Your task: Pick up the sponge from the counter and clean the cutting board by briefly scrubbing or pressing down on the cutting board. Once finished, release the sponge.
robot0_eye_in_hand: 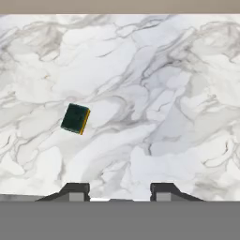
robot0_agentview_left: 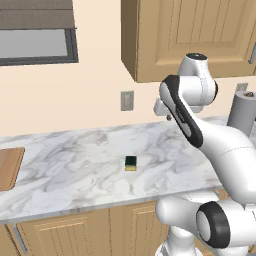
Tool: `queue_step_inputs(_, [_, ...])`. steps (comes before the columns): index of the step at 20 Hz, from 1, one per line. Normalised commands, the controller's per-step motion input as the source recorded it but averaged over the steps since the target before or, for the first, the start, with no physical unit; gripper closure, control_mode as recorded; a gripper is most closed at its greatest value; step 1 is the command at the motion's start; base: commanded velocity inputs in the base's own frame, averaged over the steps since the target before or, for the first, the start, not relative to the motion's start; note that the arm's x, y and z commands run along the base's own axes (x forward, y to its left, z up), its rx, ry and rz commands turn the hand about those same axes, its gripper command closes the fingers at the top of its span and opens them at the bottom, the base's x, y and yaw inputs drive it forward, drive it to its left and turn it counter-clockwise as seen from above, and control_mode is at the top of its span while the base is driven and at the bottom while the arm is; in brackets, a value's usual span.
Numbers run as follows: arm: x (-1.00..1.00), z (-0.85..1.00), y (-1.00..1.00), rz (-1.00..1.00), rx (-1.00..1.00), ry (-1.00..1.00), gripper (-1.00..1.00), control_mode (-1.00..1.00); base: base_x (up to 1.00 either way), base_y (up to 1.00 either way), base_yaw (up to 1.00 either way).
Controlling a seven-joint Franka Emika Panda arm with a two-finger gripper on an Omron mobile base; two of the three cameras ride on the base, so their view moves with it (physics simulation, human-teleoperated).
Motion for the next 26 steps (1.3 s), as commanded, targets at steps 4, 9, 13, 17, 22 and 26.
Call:
queue_step_inputs(4, [-0.28,-0.03,0.0,0.0,0.0,0.0,-1.0,-1.0,0.0,0.0,0.0])
queue_step_inputs(9, [-0.32,-0.45,0.3,-0.01,0.0,0.17,-1.0,-1.0,0.0,0.0,0.0])
queue_step_inputs(13, [-0.09,-0.73,0.52,-0.1,0.0,0.19,-1.0,-1.0,0.0,0.0,0.0])
queue_step_inputs(17, [0.02,-0.48,0.53,-0.15,-0.04,0.05,-1.0,-1.0,0.0,0.0,0.0])
queue_step_inputs(22, [0.01,-0.5,0.39,-0.17,-0.02,0.01,-1.0,-1.0,0.0,0.0,0.0])
queue_step_inputs(26, [0.0,-0.5,0.25,-0.17,0.0,0.0,-1.0,-1.0,0.0,0.0,0.0])
